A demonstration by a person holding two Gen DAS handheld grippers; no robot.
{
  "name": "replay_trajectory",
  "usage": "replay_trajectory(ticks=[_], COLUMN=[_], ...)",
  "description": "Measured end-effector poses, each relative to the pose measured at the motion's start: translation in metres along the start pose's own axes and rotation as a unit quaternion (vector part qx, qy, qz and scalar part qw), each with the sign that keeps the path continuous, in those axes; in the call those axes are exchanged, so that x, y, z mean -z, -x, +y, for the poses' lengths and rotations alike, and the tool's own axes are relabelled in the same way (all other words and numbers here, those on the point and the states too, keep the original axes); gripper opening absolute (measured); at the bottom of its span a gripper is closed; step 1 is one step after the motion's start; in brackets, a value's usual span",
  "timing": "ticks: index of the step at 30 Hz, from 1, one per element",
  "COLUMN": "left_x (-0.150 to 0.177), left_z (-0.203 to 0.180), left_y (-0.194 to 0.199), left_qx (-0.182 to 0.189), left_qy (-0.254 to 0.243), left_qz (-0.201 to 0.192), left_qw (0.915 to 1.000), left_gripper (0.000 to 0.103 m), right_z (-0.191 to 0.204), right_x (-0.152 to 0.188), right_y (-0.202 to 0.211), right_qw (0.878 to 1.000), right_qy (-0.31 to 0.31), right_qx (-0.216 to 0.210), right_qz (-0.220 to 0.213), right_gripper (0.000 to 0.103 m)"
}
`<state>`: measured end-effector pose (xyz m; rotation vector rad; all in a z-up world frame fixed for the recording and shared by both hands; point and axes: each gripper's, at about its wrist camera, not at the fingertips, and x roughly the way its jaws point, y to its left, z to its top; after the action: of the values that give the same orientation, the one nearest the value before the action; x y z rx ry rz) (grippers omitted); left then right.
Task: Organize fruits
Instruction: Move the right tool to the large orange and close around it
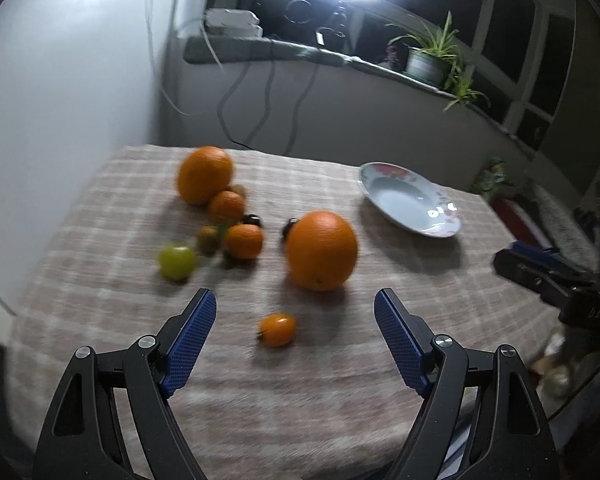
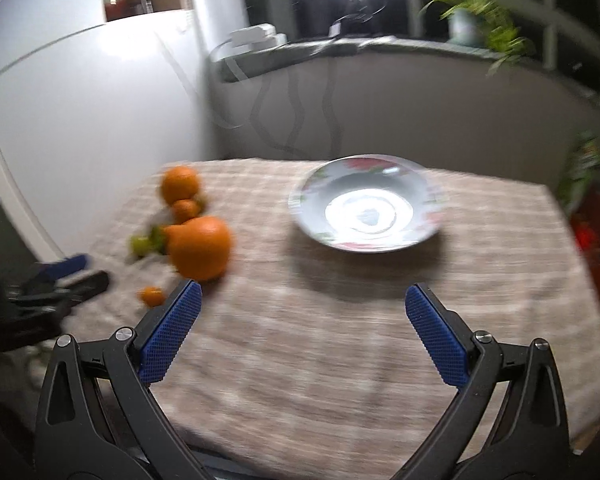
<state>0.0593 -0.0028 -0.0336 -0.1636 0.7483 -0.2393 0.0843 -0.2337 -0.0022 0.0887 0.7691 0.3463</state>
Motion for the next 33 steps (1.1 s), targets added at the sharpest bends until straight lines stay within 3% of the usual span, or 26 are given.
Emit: replay_trajectory(ticks=[5, 11, 26, 33], left_x=[-0.008, -0.017, -0.025, -0.025], left_z=[0.008, 0.008, -0.003, -0.004], left_y=[-0.024, -0.042, -0.074, -0.086], left_qx=[0.049, 0.070, 0.085, 0.086], left_qy=[0.018, 0.015, -0.008, -0.007], left_qz=[0.020, 0.036, 0.059, 0.068], left_qw=[0.9984, 0.9968, 0.9946, 0.9940], left_gripper=[0.080, 0.078, 0.071, 0.067], right_z=[0.005, 0.009, 0.020, 0.022], right_x=[-0.008, -0.021, -0.039, -0.038], right_y=[-0.031, -0.064, -0.134, -0.148], right_qw=[0.998, 0.994, 0.978, 0.973], right_qy=[-0.015, -0.033, -0.069, -0.074], right_qx=[-0.049, -0.087, -0.141, -0.155], right_qz=[0.033, 0.062, 0.138, 0.157], right_gripper=[0.103, 0.103, 0.099, 0.090])
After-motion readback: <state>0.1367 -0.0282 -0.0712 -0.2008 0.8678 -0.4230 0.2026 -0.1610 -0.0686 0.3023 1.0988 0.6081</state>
